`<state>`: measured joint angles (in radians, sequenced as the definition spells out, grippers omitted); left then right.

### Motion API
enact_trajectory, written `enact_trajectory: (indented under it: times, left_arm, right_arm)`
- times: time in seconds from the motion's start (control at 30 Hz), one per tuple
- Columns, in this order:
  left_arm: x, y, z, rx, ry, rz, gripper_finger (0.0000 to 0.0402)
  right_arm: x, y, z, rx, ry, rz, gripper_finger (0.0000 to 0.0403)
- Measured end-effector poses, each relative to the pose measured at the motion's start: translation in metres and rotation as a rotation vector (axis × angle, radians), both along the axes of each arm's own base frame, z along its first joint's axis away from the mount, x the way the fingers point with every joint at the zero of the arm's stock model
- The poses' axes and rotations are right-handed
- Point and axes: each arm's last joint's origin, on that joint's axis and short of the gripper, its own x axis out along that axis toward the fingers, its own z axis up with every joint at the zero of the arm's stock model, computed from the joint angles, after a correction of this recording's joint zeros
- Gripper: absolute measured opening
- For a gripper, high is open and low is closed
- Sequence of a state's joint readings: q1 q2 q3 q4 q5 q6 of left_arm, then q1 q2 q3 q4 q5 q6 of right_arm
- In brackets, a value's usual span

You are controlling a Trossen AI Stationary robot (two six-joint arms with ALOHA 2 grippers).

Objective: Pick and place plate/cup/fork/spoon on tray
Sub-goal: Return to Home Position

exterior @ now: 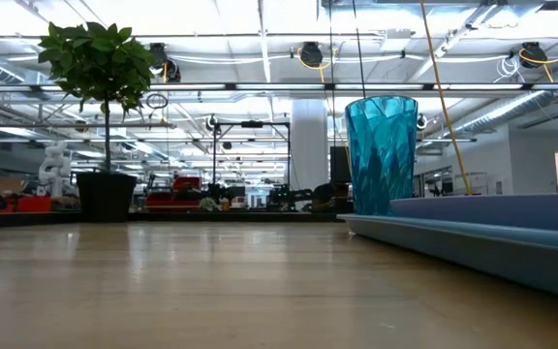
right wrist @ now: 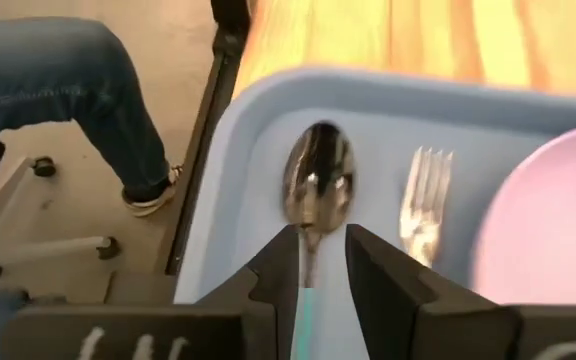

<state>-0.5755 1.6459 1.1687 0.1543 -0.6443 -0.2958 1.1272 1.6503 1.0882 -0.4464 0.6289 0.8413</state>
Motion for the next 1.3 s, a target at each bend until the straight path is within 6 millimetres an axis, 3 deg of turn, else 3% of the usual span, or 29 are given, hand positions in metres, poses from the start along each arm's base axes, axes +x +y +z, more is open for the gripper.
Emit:
enact_trajectory:
  times: [0.27,0.47,0.67,0.87,1.13,1.3]
  left_arm:
    - [-0.001,-0.001,0.0,0.211,0.029,-0.077,0.017]
    - [0.001,0.009,-0.007,0.257,0.111,-0.055,0.017]
    - [0.006,0.026,-0.013,0.372,0.187,-0.043,0.017]
    - [0.018,0.064,-0.019,0.432,0.288,0.042,0.017]
    - [0.017,0.122,-0.037,0.411,0.551,0.197,0.017]
    - [0.017,0.133,-0.039,0.434,0.596,0.201,0.017]
  right_arm:
    - [-0.005,-0.044,0.065,-0.165,-0.156,0.125,0.0072]
    - [-0.016,-0.088,0.101,-0.295,-0.284,0.117,0.0023]
    - [-0.04,-0.135,0.085,-0.275,-0.333,0.089,0.0008]
    - [-0.058,-0.175,0.066,-0.188,-0.423,0.034,0.0002]
    - [-0.071,-0.196,0.042,-0.184,-0.532,0.103,0.0001]
    - [-0.071,-0.204,0.019,-0.231,-0.586,0.095,0.0]
